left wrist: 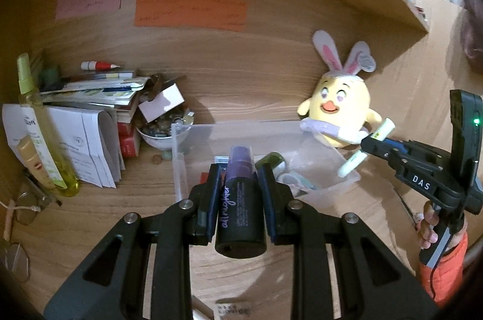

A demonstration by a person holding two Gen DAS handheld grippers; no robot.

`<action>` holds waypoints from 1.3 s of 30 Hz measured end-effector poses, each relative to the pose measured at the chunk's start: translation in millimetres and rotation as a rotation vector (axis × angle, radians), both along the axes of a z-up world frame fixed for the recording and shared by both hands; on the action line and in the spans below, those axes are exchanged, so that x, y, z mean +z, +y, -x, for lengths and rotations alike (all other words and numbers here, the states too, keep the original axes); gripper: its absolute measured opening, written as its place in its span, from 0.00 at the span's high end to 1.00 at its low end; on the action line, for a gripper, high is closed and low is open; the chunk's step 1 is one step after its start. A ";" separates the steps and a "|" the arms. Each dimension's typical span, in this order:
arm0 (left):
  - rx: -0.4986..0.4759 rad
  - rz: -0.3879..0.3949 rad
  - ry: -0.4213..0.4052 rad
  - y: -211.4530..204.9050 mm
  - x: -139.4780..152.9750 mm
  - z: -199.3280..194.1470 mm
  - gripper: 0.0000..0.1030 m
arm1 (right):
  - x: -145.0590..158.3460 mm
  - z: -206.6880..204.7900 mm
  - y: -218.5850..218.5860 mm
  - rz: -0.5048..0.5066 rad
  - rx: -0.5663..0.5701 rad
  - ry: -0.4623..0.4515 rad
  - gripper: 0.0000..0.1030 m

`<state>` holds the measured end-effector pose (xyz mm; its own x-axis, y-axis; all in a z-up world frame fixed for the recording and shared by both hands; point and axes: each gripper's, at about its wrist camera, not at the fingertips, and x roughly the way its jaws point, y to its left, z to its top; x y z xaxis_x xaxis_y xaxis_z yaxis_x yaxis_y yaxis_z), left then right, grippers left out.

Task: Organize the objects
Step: 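Carry the purple-capped bottle and pale green stick into the bin and release both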

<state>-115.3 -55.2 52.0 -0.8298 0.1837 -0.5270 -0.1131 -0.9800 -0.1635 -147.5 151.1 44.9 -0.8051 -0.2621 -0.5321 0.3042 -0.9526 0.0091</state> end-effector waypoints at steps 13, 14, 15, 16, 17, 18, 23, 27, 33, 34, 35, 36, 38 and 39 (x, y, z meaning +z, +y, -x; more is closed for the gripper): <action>0.019 -0.020 -0.126 -13.1 -37.3 47.1 0.75 | -31.8 41.9 -18.6 -0.176 -0.040 -0.067 0.86; 0.019 -0.016 -0.133 -12.4 -39.4 48.8 0.75 | -34.7 43.8 -20.9 -0.187 -0.035 -0.073 0.86; 0.021 -0.011 -0.138 -11.7 -41.3 50.1 0.75 | -37.0 45.7 -23.7 -0.195 -0.030 -0.080 0.86; 0.020 -0.010 -0.141 -11.4 -42.3 50.8 0.75 | -39.6 47.6 -26.4 -0.203 -0.025 -0.086 0.86; 0.019 -0.011 -0.142 -11.2 -42.8 51.2 0.75 | -42.1 49.3 -29.7 -0.209 -0.019 -0.092 0.86; 0.019 -0.011 -0.141 -11.3 -42.6 50.9 0.75 | -44.6 51.0 -33.2 -0.213 -0.009 -0.100 0.86; 0.002 -0.019 -0.136 -10.2 -39.7 46.2 0.75 | -49.4 52.9 -49.6 -0.252 0.023 -0.102 0.82; -0.013 -0.020 -0.130 -7.1 -36.3 41.1 0.73 | -51.1 53.6 -60.5 -0.259 0.052 -0.112 0.81; -0.022 -0.010 -0.103 -3.1 -28.9 29.4 0.58 | -58.4 59.9 -70.6 -0.214 0.107 -0.178 0.80; -0.021 -0.006 -0.097 -2.6 -27.0 26.6 0.52 | -59.4 61.0 -72.0 -0.207 0.113 -0.185 0.79; -0.018 -0.001 -0.090 -2.3 -25.2 24.1 0.50 | -60.1 61.7 -73.3 -0.199 0.119 -0.192 0.77; -0.014 0.004 -0.081 -2.0 -23.2 21.3 0.44 | -60.3 61.7 -74.7 -0.193 0.125 -0.197 0.74; -0.007 0.020 -0.059 -1.7 -18.7 15.1 0.40 | -59.4 60.9 -76.2 -0.174 0.136 -0.201 0.59; -0.005 0.026 -0.052 -1.8 -16.8 12.6 0.38 | -57.9 59.3 -76.5 -0.167 0.137 -0.195 0.56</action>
